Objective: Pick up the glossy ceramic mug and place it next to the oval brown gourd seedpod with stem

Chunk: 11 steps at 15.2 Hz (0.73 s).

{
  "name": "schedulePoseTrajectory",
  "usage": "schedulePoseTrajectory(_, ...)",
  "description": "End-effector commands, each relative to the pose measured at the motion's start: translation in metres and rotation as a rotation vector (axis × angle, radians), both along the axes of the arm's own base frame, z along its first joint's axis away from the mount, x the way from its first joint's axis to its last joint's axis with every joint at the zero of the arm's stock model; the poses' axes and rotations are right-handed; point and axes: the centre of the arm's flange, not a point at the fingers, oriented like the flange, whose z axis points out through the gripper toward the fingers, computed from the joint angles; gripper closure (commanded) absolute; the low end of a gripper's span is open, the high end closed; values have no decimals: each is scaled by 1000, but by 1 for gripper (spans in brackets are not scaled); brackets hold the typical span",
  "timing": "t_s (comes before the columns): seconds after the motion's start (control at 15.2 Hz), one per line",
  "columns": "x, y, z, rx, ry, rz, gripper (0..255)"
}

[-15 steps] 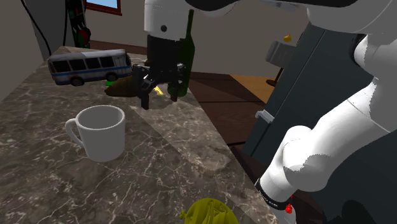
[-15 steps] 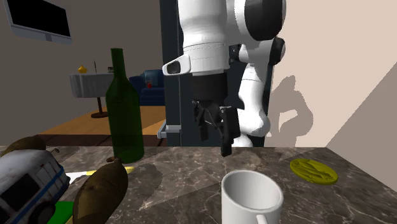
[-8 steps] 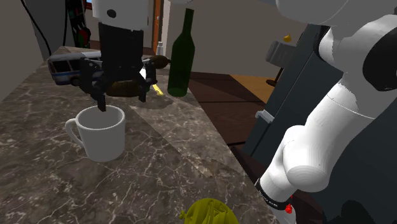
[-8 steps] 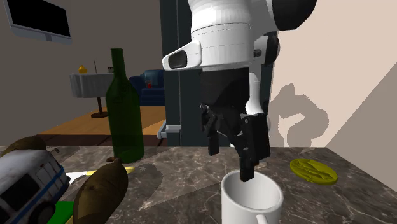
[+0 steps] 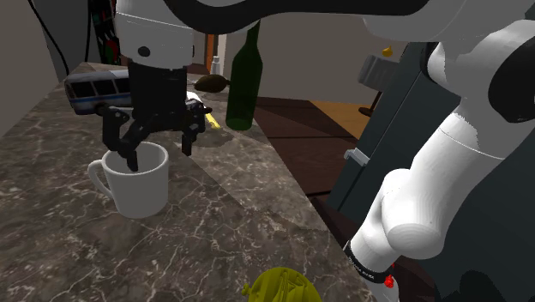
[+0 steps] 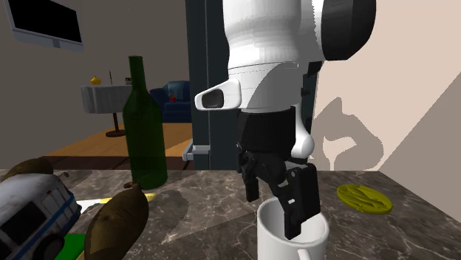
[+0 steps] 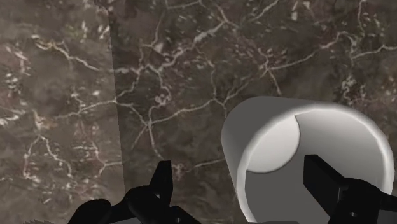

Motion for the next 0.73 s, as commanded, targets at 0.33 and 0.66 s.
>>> schedulePoseTrajectory(0.33, 0, 1, -4, 0, 0, 0, 0)
schedulePoseTrajectory(0.66, 0, 1, -4, 0, 0, 0, 255)
